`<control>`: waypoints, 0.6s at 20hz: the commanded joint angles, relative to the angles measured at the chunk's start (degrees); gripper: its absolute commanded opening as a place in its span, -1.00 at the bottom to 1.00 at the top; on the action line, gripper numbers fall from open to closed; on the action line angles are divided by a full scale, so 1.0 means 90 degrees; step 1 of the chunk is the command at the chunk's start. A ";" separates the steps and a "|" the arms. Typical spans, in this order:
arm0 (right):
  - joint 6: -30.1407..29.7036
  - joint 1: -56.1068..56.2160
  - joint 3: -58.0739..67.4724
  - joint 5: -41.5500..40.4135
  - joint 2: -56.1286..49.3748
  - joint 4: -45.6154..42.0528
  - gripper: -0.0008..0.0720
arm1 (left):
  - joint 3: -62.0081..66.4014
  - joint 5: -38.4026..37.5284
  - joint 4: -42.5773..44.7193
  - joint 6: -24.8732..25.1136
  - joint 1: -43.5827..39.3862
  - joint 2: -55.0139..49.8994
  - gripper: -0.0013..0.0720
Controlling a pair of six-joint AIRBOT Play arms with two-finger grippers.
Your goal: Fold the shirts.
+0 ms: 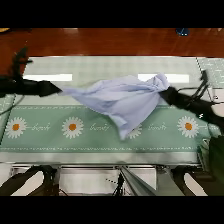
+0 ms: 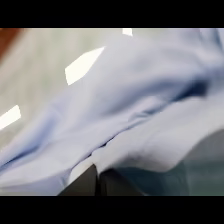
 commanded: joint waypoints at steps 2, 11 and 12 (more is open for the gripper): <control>0.0092 -0.0971 0.2103 0.1035 0.1158 -0.0855 -0.93 | 0.1690 0.0007 -0.2948 0.0000 0.1100 0.0019 -0.92; 0.1161 -0.2084 0.5763 0.2006 0.1528 -0.0952 -0.93 | 0.3803 0.0015 -0.7295 0.0284 0.2557 0.0865 -0.92; 0.1239 -0.2084 0.5967 0.2283 0.1528 -0.1010 -0.93 | 0.3801 0.0007 -0.7276 0.0279 0.2628 0.1124 -0.92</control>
